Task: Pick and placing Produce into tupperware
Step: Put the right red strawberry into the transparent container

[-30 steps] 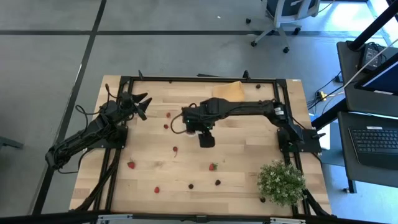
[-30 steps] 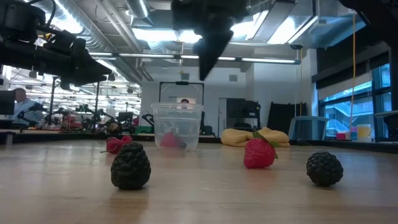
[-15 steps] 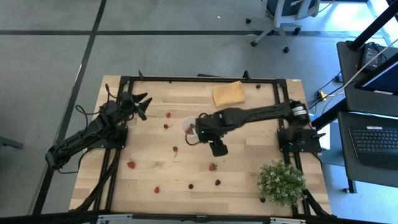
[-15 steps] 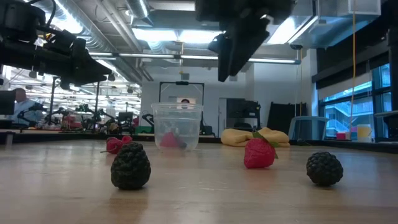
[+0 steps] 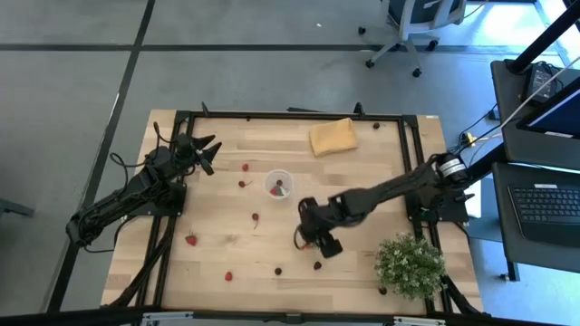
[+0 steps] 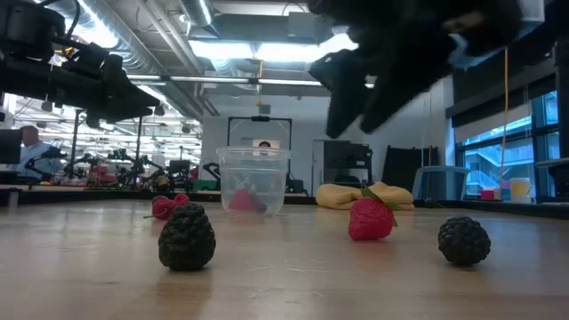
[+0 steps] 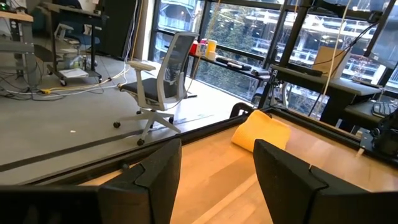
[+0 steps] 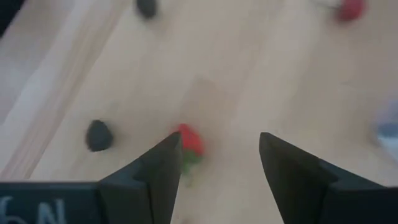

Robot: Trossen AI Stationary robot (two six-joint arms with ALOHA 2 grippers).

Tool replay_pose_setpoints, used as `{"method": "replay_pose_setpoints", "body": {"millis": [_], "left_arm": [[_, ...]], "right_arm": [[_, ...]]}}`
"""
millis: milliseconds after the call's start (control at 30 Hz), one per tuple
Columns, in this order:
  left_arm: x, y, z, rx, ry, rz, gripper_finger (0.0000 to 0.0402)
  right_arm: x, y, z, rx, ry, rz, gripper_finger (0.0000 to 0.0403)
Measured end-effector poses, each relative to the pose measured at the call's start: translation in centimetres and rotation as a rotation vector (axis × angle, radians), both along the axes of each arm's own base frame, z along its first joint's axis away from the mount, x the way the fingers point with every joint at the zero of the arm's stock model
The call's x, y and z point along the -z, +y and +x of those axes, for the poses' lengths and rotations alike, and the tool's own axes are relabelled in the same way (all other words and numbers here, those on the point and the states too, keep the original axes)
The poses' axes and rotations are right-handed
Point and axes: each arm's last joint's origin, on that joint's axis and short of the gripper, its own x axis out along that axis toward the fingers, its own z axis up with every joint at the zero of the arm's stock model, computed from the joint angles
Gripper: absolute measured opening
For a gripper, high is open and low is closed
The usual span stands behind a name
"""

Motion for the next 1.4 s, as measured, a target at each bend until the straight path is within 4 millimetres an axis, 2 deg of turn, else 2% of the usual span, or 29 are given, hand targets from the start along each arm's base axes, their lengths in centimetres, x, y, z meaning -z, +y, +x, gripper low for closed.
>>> {"method": "replay_pose_setpoints", "body": {"millis": [100, 233, 467, 767, 900, 1133, 1400], "left_arm": [[0.0, 0.0, 0.0, 0.0, 0.0, 0.0, 0.0193], [0.0, 0.0, 0.0, 0.0, 0.002, 0.002, 0.0193], [0.0, 0.0, 0.0, 0.0, 0.004, 0.004, 0.0193], [0.0, 0.0, 0.0, 0.0, 0.004, 0.004, 0.0193], [0.0, 0.0, 0.0, 0.0, 0.004, 0.004, 0.0193], [0.0, 0.0, 0.0, 0.0, 0.004, 0.005, 0.0193], [0.0, 0.0, 0.0, 0.0, 0.004, 0.005, 0.0193]], "right_arm": [[0.7, 1.6, -0.4, -0.037, -0.055, 0.006, 0.0214], [1.3, 2.2, -0.8, -0.034, -0.087, -0.02, 0.0214], [3.0, 2.1, -1.1, -0.024, -0.171, 0.002, 0.0214], [5.8, 1.4, -2.6, -0.025, -0.154, -0.006, 0.0214], [6.3, 1.3, -2.4, -0.019, -0.185, 0.005, 0.0214], [8.8, 0.9, -1.4, 0.001, -0.146, -0.01, 0.0214], [9.5, 0.3, -1.4, 0.064, -0.083, 0.017, 0.0211]]}}
